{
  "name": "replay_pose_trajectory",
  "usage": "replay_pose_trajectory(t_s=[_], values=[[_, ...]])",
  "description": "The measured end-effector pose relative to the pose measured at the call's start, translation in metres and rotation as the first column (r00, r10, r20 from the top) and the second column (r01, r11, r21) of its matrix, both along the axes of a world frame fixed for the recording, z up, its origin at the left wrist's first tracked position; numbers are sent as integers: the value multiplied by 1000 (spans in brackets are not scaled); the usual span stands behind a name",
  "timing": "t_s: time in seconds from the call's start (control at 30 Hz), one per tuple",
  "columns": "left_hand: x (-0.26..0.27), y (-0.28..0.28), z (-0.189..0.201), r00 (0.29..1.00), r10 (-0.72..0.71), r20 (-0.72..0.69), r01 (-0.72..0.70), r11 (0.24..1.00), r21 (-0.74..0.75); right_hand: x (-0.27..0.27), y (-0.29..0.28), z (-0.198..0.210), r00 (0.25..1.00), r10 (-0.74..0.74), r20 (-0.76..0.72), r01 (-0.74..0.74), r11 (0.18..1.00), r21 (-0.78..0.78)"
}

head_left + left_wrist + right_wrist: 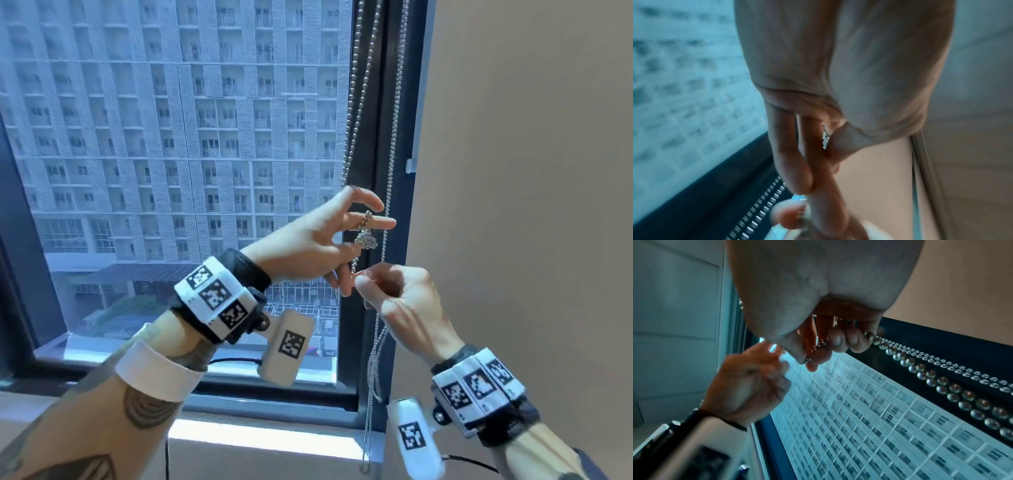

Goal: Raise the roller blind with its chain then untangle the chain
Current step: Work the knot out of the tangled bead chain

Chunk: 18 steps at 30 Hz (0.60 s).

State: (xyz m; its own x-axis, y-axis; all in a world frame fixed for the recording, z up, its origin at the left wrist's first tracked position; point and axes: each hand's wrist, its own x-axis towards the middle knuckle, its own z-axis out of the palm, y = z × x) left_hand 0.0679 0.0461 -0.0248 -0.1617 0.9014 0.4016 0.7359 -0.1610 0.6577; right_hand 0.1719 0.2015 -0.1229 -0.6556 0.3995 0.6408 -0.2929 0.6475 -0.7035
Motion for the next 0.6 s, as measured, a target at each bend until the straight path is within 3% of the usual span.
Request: replay_pose_trajectory(t_s=[0.1,0.17,0.3,0.4,0.53,0.6], values=[[-3,3,-7,913,121,-390,-138,990,-16,8,-1,13,994,83,-75,-86,995,-41],[-6,5,-8,843,168,-510,-197,980,-4,11,-1,23,985,117,-126,-126,990,-67],[-3,5,-3,906,224,-359,-222,974,48,14,-3,46,967,197,-164,-216,970,-108],[0,1,5,955,200,-218,-203,979,8,16,-1,62,934,296,-200,-325,935,-138],[-1,-8,15,995,82,-64,-86,995,-57,11,8,60,990,10,-141,10,990,141],[-1,-10,17,999,18,41,-16,998,-59,11,6,56,994,-9,-107,30,979,201]])
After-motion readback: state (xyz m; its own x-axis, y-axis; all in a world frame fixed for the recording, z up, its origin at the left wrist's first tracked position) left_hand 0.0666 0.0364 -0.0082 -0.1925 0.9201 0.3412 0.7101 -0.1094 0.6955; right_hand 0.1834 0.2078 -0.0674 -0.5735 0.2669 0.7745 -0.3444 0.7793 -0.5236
